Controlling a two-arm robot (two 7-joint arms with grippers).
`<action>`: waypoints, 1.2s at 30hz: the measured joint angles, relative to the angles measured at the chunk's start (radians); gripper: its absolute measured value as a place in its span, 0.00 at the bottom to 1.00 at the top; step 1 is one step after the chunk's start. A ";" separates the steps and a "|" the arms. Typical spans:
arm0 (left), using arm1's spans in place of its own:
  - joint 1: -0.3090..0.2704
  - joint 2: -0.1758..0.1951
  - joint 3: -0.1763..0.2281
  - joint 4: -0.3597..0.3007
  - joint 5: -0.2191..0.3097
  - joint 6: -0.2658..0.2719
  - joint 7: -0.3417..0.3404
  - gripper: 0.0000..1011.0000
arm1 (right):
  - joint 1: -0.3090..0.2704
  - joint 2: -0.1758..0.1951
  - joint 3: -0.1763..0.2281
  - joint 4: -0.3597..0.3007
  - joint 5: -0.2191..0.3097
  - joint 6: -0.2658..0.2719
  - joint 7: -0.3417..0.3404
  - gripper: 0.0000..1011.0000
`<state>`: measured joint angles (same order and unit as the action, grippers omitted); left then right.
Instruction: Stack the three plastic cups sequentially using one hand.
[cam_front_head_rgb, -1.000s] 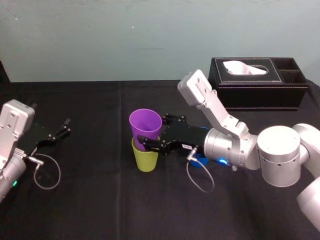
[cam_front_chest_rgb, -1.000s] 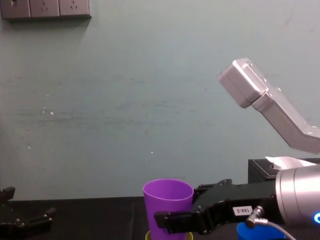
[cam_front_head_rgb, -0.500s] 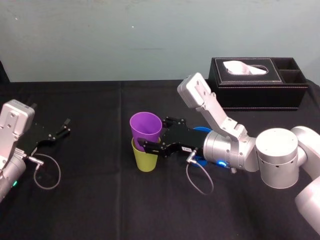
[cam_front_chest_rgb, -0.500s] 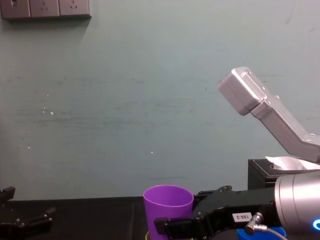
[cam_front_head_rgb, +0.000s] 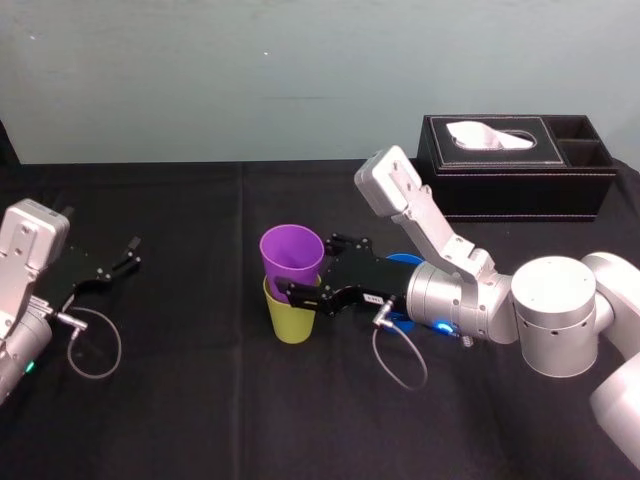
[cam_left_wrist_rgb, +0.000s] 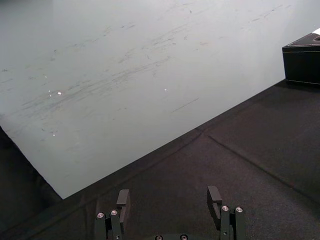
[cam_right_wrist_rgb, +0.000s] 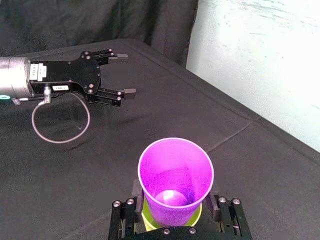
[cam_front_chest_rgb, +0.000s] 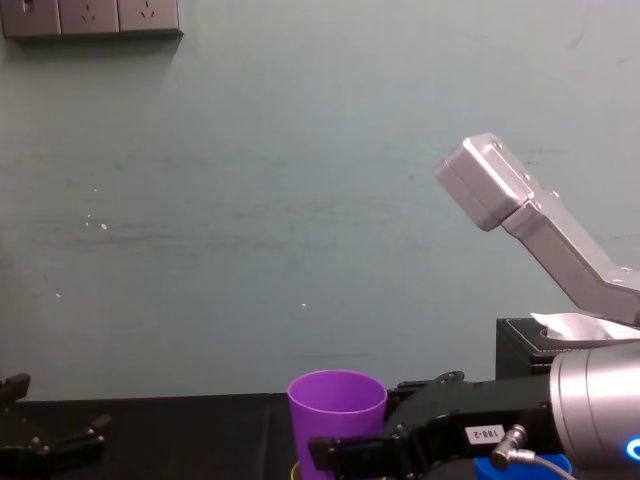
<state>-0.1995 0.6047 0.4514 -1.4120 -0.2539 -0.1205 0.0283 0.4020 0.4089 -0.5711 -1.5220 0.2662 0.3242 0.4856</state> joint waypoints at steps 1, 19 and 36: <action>0.000 0.000 0.000 0.000 0.000 0.000 0.000 1.00 | 0.000 0.000 0.000 0.000 0.000 0.000 0.000 0.74; 0.000 0.000 0.000 0.000 0.000 0.000 0.000 1.00 | -0.001 0.001 0.000 -0.002 0.001 0.000 -0.001 0.99; 0.000 0.000 0.000 0.000 0.000 0.000 0.000 1.00 | -0.021 0.013 0.035 -0.049 0.017 -0.006 -0.016 0.99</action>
<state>-0.1995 0.6047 0.4514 -1.4120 -0.2539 -0.1206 0.0283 0.3807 0.4224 -0.5356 -1.5706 0.2835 0.3186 0.4696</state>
